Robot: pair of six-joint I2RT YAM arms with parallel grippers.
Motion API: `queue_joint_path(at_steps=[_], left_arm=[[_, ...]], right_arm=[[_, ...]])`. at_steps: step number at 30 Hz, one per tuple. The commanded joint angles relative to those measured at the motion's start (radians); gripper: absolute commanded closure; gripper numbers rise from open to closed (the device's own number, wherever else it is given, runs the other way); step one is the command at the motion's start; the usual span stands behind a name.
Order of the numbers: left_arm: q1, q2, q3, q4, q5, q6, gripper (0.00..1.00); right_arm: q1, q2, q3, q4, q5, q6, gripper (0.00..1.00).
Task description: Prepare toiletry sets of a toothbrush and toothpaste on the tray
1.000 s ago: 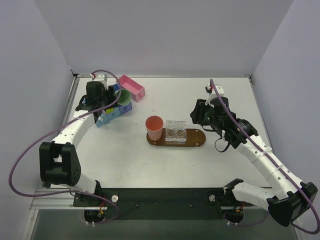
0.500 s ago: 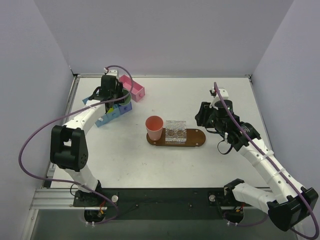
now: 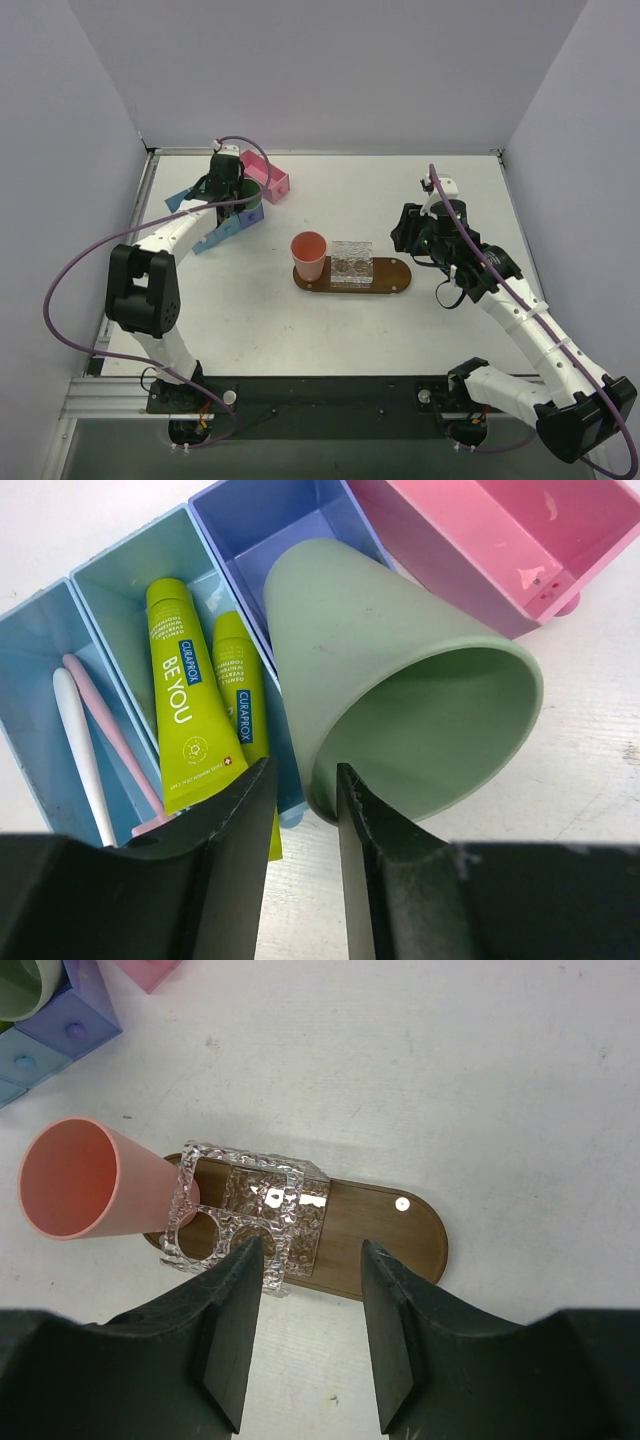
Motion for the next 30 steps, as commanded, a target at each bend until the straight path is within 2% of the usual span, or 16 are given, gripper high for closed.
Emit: queue_joint_path(at_steps=[1,6,11,19,24,30], left_arm=[[0.018,0.019,0.031,0.028,-0.010,0.001,0.61],[0.018,0.008,0.022,0.043,0.009,-0.010,0.73],[0.020,0.002,0.022,0.040,0.009,-0.016,0.76],[0.018,-0.019,0.022,0.043,0.007,-0.021,0.96],[0.021,-0.039,0.008,0.060,0.013,-0.025,1.00],[0.026,-0.078,-0.004,0.074,0.029,-0.033,1.00]], right_arm=[[-0.005,0.013,-0.003,0.014,-0.001,0.007,0.61],[-0.003,0.029,0.000,0.014,-0.029,0.021,0.61],[-0.003,0.039,0.004,0.013,-0.030,0.019,0.61],[-0.005,0.039,0.002,0.013,-0.026,0.016,0.61],[-0.003,0.040,0.007,0.013,-0.027,0.018,0.61],[-0.005,0.043,0.011,0.011,-0.032,0.018,0.61]])
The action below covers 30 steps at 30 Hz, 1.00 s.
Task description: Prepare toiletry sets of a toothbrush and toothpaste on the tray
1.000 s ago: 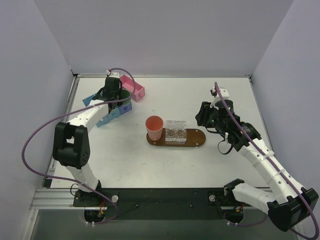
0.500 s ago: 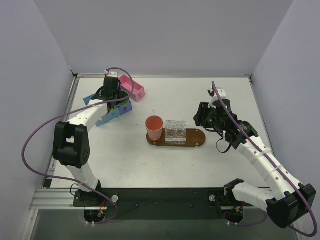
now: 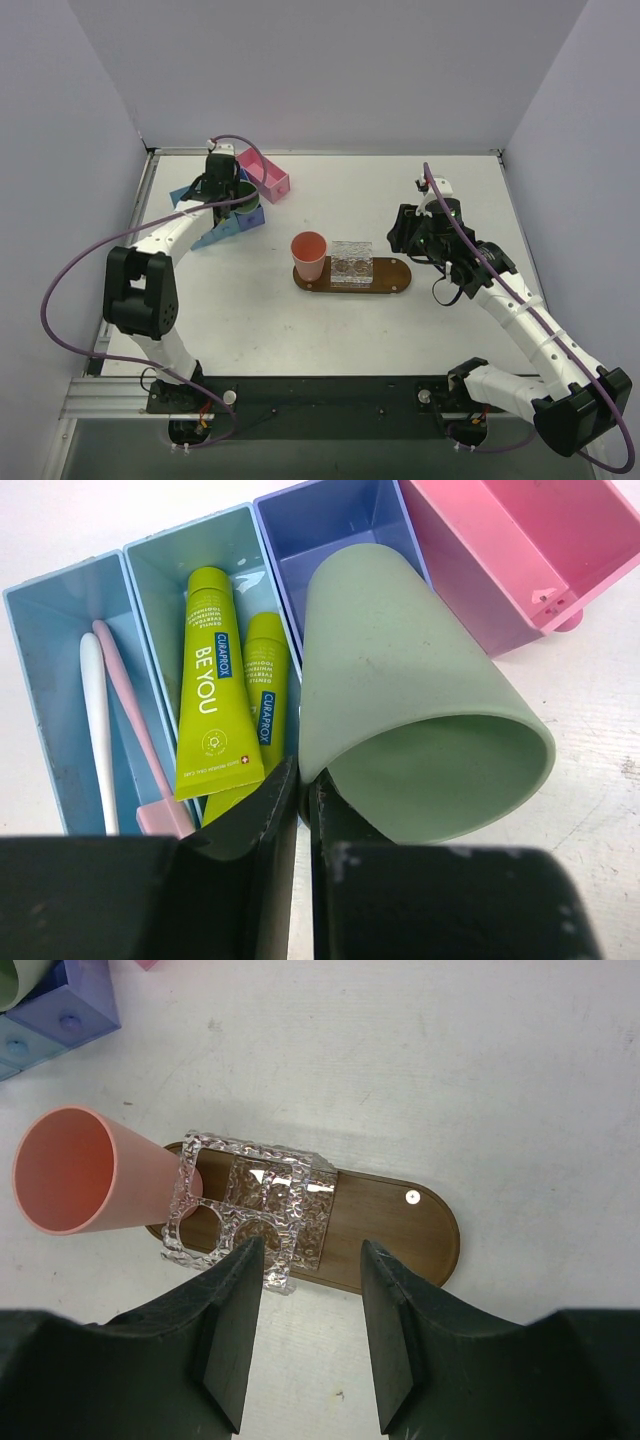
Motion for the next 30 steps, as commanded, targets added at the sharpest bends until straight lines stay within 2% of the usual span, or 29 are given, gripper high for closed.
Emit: queue_joint_path(at_steps=[1,9,17,23,30], left_arm=[[0.008,-0.087,0.003,0.054,0.031,-0.016,1.00],[0.010,-0.184,-0.024,0.067,0.080,0.011,1.00],[0.004,-0.368,-0.089,0.082,0.124,0.022,1.00],[-0.070,-0.391,-0.042,0.018,0.236,0.005,1.00],[-0.199,-0.371,-0.010,-0.008,0.327,-0.044,1.00]], right_arm=[[-0.003,0.007,0.013,0.011,-0.006,0.007,0.61],[-0.003,0.001,0.042,-0.012,0.006,-0.002,0.61],[-0.003,-0.011,0.128,-0.066,0.012,-0.054,0.65],[0.009,0.031,0.233,-0.087,-0.020,-0.067,0.62],[0.130,0.166,0.405,-0.127,0.010,-0.062,0.53]])
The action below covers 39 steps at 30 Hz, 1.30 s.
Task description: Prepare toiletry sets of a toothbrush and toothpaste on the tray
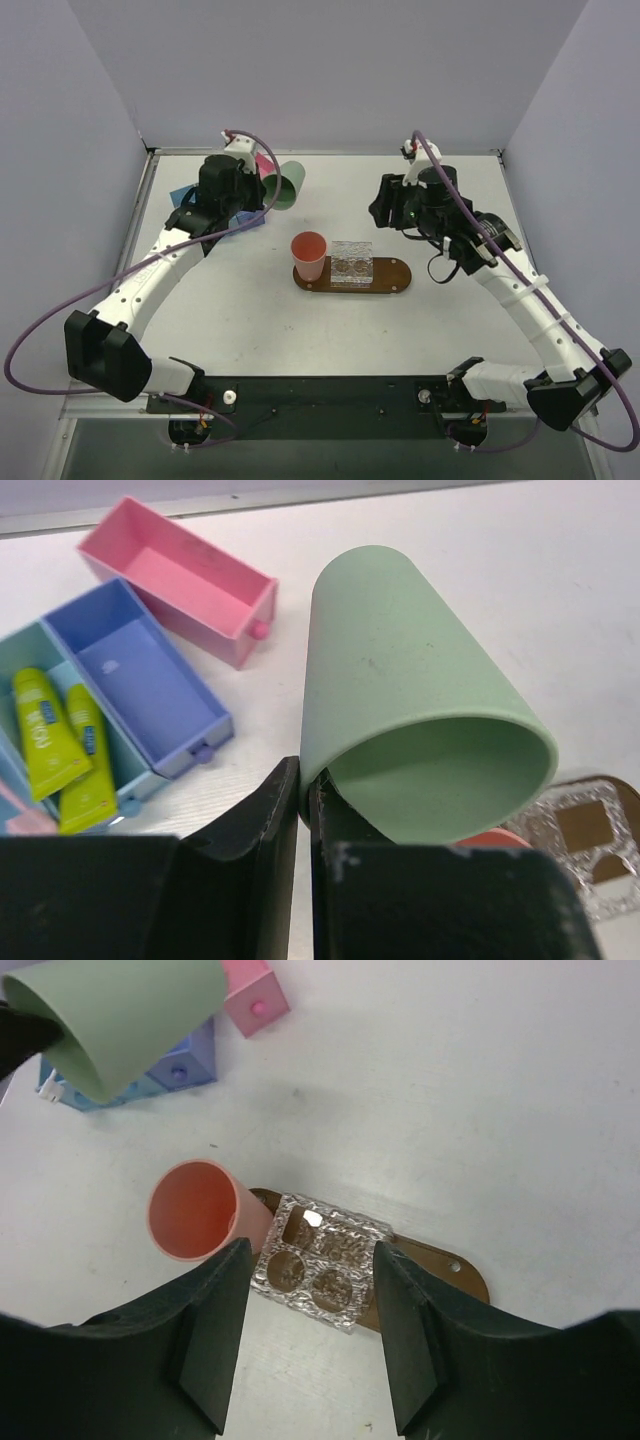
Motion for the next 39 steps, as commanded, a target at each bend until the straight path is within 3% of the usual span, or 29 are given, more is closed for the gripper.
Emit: queue_joint_path(at_steps=[1,5,11,18,39], left_arm=[[-0.066,0.002,0.059,0.002,0.079,-0.038,1.00],[-0.123,-0.009,0.049,0.008,0.051,-0.032,1.00],[-0.160,-0.014,0.050,0.003,0.029,-0.025,1.00],[-0.186,-0.012,0.052,0.000,0.026,-0.025,1.00],[-0.197,-0.020,0.050,0.005,0.018,-0.023,1.00]], right_arm=[[0.086,0.110,0.146,-0.030,0.010,-0.014,0.51],[0.147,0.184,0.223,-0.041,0.036,-0.011,0.51],[0.218,0.290,0.321,-0.035,0.060,0.021,0.57],[0.279,0.372,0.377,-0.033,0.207,0.017,0.59],[0.322,0.489,0.325,0.117,0.406,-0.017,0.64]])
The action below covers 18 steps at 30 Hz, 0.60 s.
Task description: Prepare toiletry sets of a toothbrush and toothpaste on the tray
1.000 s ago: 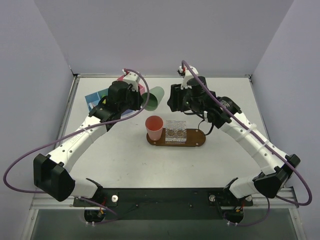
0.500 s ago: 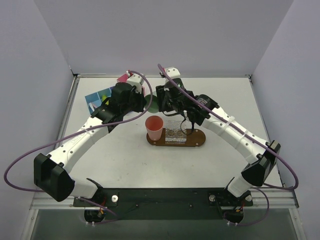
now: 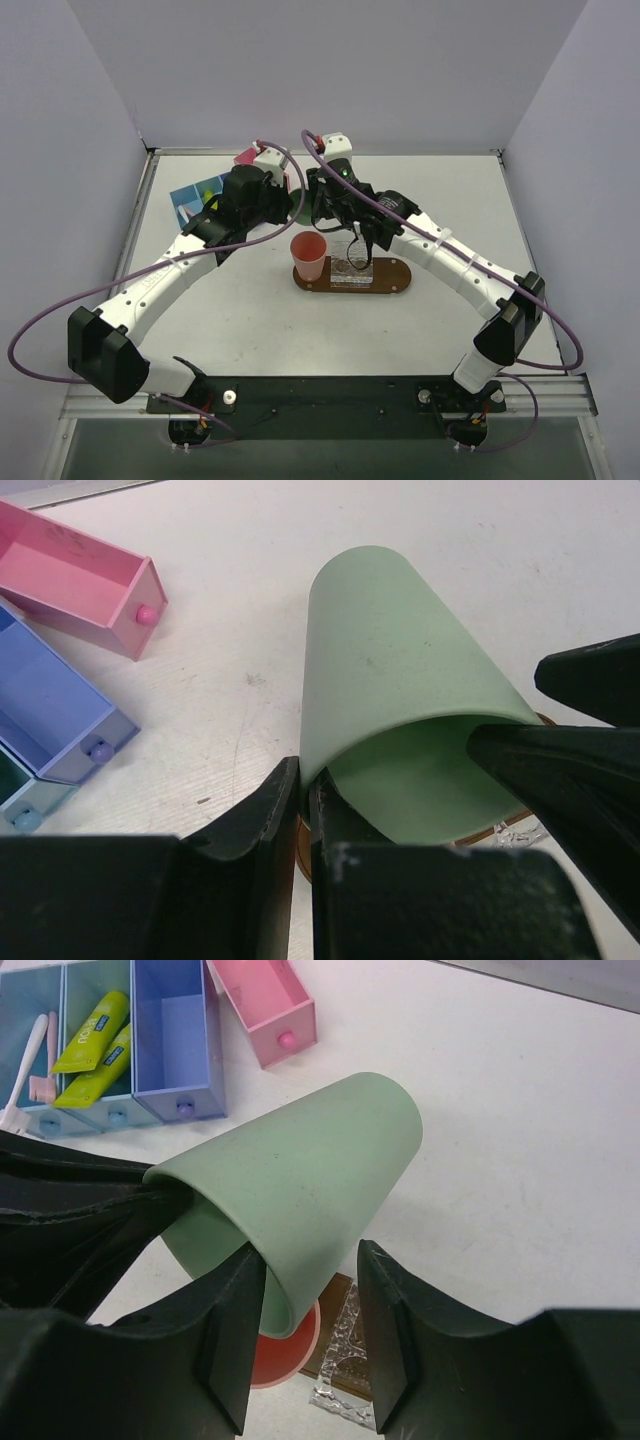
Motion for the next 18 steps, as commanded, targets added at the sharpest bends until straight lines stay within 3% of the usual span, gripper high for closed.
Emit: queue_joint_path(at_steps=[1,13,18], left_arm=[[-0.004,-0.025,0.049,0.030,-0.012,-0.002,1.00],[-0.004,-0.033,0.032,0.065,0.027,-0.005,1.00],[-0.006,-0.041,0.019,0.085,0.034,-0.007,1.00]], right_arm=[[0.012,0.012,-0.020,0.067,0.097,-0.011,0.64],[0.030,0.053,-0.012,0.075,0.194,-0.060,0.76],[0.033,0.063,-0.014,0.075,0.220,-0.069,0.94]])
